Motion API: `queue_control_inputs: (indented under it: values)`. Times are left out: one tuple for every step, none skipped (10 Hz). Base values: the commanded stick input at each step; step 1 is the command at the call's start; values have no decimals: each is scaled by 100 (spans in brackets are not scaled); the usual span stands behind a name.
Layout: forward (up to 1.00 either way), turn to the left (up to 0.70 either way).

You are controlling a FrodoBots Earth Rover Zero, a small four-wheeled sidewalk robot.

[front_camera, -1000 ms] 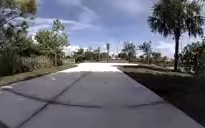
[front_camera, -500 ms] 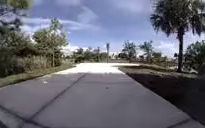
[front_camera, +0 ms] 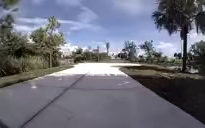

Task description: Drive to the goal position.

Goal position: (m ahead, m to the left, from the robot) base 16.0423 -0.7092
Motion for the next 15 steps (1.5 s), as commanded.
queue_control_inputs:
  values:
    - [85, 0]
    - [85, 0]
    - [85, 0]
    - [85, 0]
    - [85, 0]
    - [85, 0]
    - [85, 0]
    - [85, 0]
    - [85, 0]
    - [85, 0]
    - [85, 0]
    - [85, 0]
    - [85, 0]
    - [85, 0]
    - [85, 0]
